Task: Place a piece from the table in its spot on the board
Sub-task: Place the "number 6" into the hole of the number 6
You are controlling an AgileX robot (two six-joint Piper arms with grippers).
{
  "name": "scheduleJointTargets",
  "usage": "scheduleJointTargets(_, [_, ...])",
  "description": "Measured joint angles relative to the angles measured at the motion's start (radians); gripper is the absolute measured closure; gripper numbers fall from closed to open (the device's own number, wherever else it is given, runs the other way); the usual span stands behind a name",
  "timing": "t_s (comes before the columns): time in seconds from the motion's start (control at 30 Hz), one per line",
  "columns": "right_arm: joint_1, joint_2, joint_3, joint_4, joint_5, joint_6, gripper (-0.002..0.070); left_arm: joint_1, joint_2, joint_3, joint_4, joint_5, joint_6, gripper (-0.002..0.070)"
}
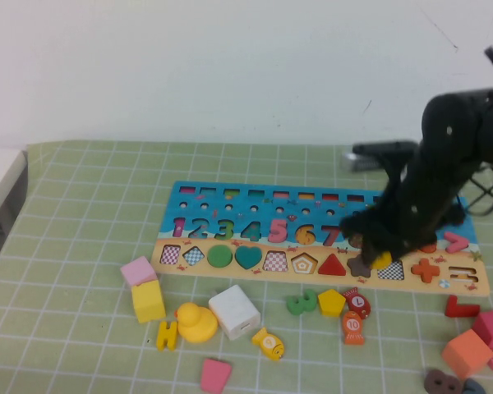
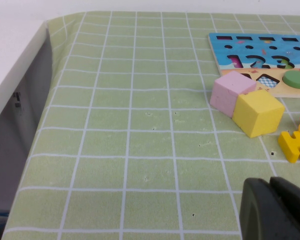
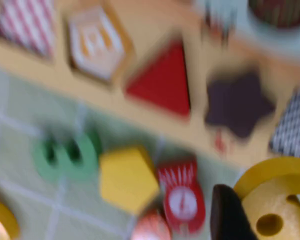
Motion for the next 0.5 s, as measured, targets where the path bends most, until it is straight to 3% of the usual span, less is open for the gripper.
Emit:
scheduleJointTargets(0.27, [0.000, 0.119, -0.234, 0.075, -0.087, -0.055, 0.0388, 0.000, 0.000, 0.000, 0.000, 0.000, 0.000, 0.0677])
scheduleJointTargets(0.5, [0.004, 0.299, -0.476, 0.087, 0.055, -0.063, 0.0388, 0.000, 0.000, 0.000, 0.000, 0.000, 0.000, 0.0677])
